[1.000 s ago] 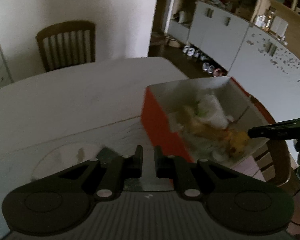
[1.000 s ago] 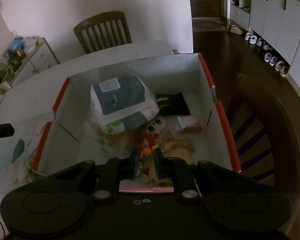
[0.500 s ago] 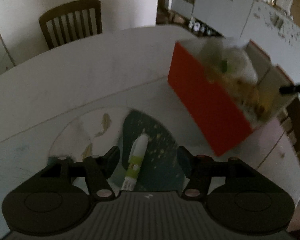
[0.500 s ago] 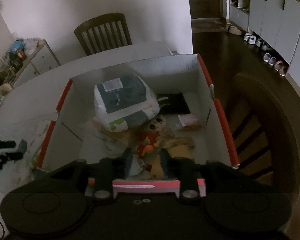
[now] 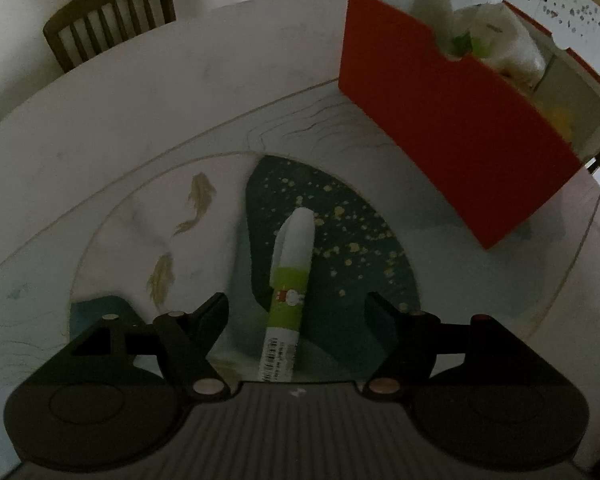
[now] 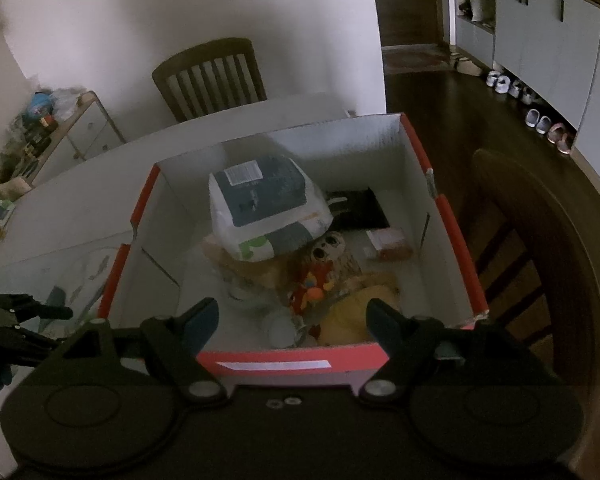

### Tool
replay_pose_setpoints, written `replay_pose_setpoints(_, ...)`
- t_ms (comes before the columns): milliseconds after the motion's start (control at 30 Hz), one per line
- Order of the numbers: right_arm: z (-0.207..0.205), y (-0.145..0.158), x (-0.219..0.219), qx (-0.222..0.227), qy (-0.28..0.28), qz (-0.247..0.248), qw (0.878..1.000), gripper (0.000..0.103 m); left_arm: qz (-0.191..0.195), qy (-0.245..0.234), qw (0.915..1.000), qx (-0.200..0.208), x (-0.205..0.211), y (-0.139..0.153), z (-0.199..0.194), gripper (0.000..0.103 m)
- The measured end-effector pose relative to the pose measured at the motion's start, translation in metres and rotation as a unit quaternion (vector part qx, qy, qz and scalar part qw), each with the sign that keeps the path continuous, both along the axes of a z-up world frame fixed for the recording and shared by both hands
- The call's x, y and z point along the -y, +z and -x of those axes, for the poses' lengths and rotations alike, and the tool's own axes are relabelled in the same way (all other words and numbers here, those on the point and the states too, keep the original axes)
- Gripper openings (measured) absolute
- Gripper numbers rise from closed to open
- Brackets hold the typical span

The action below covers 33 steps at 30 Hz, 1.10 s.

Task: Organize objects
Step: 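Carry the white tube into the red box with the left gripper and release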

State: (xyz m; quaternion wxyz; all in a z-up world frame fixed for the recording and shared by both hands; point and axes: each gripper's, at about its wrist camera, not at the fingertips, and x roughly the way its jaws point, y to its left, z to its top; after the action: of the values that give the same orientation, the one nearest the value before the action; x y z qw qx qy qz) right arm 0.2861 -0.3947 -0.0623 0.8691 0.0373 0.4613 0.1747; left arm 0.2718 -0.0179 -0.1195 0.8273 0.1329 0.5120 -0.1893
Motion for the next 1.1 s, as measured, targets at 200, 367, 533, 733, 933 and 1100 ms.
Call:
replay_pose_setpoints(200,0.003,-0.001,0.002,0.001,-0.007,0.001,1.0,0.081,-0.031,-0.01,0.9994,0.004,0.006,-0.005,0.0,0.05)
replay_pose_setpoints(367,0.003,0.0,0.002,0.001,-0.007,0.0,1.0,0.081,-0.046,-0.022,0.9985,0.018,0.012,-0.002,0.003,0.018)
replay_pose_setpoints(533,0.002,0.0,0.002,0.002,-0.005,-0.002,1.0,0.081,-0.036,-0.003,0.9993,0.009,0.009,-0.001,0.001,0.016)
replay_pose_setpoints(733,-0.001,-0.001,0.004,0.002,-0.005,-0.01,1.0,0.081,0.016,0.047,0.9987,-0.013,0.001,0.014,0.001,0.016)
replay_pose_setpoints(933,-0.005,-0.001,0.005,0.004,0.004,-0.019,1.0,0.081,0.099,0.067,0.9925,-0.025,0.009,0.052,0.007,0.016)
replay_pose_setpoints(1100,-0.007,-0.002,0.006,0.005,0.009,-0.028,1.0,0.081,0.164,0.06,0.9845,-0.017,0.036,0.097,0.009,0.016)
